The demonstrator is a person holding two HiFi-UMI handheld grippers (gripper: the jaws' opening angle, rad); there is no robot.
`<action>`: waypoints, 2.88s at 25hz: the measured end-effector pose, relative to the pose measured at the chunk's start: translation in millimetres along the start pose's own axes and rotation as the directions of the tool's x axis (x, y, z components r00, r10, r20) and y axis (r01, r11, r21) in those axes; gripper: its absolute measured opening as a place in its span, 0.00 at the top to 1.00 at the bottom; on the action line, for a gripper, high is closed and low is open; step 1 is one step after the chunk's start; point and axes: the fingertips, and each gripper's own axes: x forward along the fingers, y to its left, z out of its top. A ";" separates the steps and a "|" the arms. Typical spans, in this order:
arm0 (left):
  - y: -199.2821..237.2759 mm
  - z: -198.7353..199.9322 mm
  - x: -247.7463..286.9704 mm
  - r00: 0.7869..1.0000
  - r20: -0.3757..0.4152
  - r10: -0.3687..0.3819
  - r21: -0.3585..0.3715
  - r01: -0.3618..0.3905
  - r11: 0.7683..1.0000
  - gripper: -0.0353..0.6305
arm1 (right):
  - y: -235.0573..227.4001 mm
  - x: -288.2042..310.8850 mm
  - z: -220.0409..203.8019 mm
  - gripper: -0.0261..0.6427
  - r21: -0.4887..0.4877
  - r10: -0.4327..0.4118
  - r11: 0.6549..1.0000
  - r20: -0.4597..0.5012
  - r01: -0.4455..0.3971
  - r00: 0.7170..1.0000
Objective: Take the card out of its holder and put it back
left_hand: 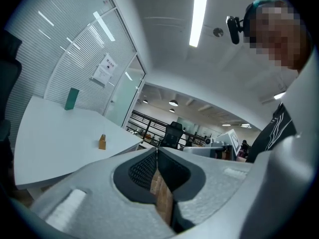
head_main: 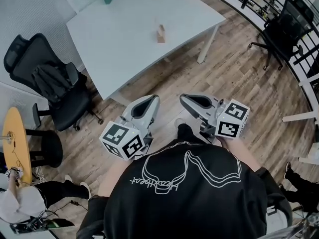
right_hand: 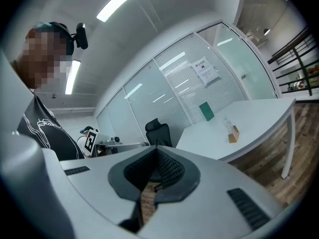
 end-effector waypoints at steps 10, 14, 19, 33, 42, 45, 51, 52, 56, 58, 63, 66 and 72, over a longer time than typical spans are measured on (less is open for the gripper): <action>60.5 27.4 132.6 0.997 0.022 0.077 -0.015 -0.077 0.997 0.92 | -138.8 9.3 53.9 0.95 0.035 0.028 0.999 -0.024 -0.027 0.999; 77.5 40.9 184.7 0.993 0.017 0.114 0.005 -0.114 0.993 0.92 | -189.4 7.0 76.9 0.95 0.036 0.045 0.998 -0.037 -0.044 0.998; 96.6 55.5 209.7 0.980 0.068 0.189 0.026 -0.191 0.981 0.92 | -219.9 5.2 96.0 0.95 0.015 0.067 0.998 -0.035 -0.066 0.997; 191.4 38.8 252.6 0.952 0.010 0.307 -0.065 -0.305 0.950 0.76 | -282.5 32.2 98.9 0.95 0.057 0.033 0.998 -0.064 -0.029 0.997; 269.5 19.6 289.1 0.935 -0.085 0.344 -0.074 -0.350 0.934 0.75 | -326.0 72.5 99.9 0.95 0.102 0.018 0.995 -0.087 -0.009 0.996; 294.4 13.4 300.1 0.926 -0.112 0.362 -0.083 -0.371 0.925 0.75 | -343.5 83.4 101.8 0.95 0.120 0.005 0.993 -0.088 0.006 0.996; 324.3 3.9 321.1 0.916 -0.145 0.375 -0.107 -0.391 0.914 0.75 | -367.5 96.6 105.1 0.95 0.146 -0.008 0.989 -0.088 0.021 0.996; 327.7 3.3 324.6 0.916 -0.149 0.374 -0.110 -0.391 0.914 0.75 | -371.3 98.9 105.9 0.95 0.149 -0.009 0.989 -0.088 0.022 0.996; 339.7 1.2 336.1 0.909 -0.163 0.383 -0.111 -0.402 0.909 0.75 | -384.3 105.3 104.4 0.95 0.169 -0.013 0.985 -0.093 0.029 0.996; 345.4 -0.8 340.9 0.907 -0.171 0.386 -0.115 -0.407 0.906 0.75 | -389.3 108.7 102.4 0.95 0.179 -0.013 0.983 -0.094 0.030 0.995; 356.8 -2.5 348.3 0.890 -0.156 0.429 -0.109 -0.447 0.888 0.82 | -399.8 111.6 98.0 0.95 0.196 -0.013 0.980 -0.100 0.032 0.995; 360.3 -3.4 349.0 0.883 -0.153 0.443 -0.109 -0.460 0.881 0.86 | -402.1 110.9 96.5 0.95 0.202 -0.016 0.979 -0.102 0.036 0.995; 362.0 -3.3 348.5 0.877 -0.157 0.453 -0.107 -0.471 0.875 0.89 | -403.3 110.1 94.3 0.95 0.206 -0.020 0.978 -0.110 0.042 0.994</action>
